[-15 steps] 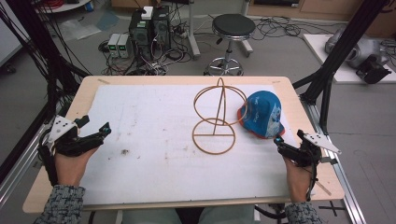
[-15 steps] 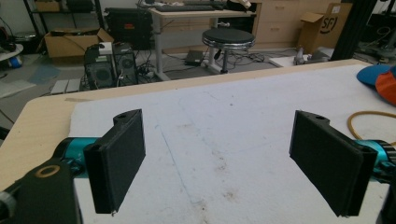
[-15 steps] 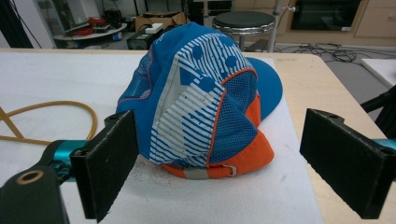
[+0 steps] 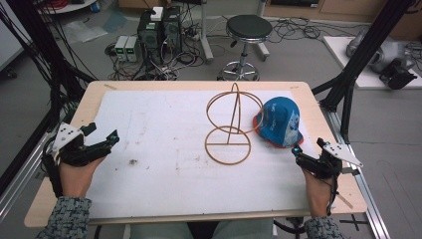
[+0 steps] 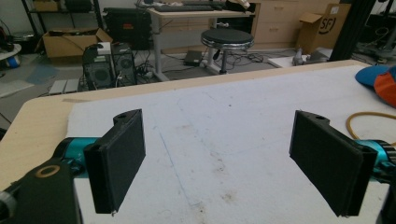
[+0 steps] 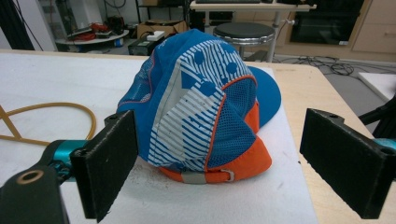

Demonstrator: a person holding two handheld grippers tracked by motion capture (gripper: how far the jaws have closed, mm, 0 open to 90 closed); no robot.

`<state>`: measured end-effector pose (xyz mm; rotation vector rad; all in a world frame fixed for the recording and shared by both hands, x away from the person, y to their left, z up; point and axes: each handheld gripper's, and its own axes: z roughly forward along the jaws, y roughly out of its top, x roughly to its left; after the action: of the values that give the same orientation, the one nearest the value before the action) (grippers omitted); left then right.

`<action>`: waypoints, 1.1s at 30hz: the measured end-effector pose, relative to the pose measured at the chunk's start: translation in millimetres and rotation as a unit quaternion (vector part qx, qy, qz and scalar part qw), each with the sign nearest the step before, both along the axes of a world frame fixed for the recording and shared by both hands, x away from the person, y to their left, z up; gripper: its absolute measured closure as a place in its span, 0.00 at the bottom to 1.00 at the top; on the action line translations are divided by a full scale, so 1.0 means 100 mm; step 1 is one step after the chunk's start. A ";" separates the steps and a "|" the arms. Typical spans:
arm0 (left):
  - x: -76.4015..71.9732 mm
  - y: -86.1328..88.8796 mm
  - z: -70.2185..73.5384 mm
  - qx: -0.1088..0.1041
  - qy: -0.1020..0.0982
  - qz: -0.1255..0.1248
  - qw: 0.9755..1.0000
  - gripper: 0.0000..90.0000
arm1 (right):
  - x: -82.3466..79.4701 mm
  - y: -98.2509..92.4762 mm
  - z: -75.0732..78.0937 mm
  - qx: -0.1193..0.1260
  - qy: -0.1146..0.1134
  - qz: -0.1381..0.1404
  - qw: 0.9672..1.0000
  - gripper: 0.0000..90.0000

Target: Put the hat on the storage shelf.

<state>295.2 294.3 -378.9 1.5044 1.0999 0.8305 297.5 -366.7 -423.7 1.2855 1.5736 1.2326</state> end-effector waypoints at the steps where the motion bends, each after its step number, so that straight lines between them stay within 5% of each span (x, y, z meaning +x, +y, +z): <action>1: 0.00 0.00 0.00 0.002 0.000 0.000 1.000 0.21 | 0.00 0.00 0.00 0.000 0.000 0.000 1.000 0.12; 21: -0.01 -0.01 0.00 0.002 -0.001 0.001 1.000 0.21 | 0.13 0.10 0.12 0.008 -0.018 -0.009 1.000 0.13; 33: 0.02 -0.02 0.01 0.002 0.000 -0.001 1.000 0.21 | 0.57 0.34 0.20 -0.008 0.001 -0.005 1.000 0.26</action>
<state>297.2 292.4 -378.3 1.5078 1.0962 0.8316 354.4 -333.0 -403.9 1.2828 1.5743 1.2111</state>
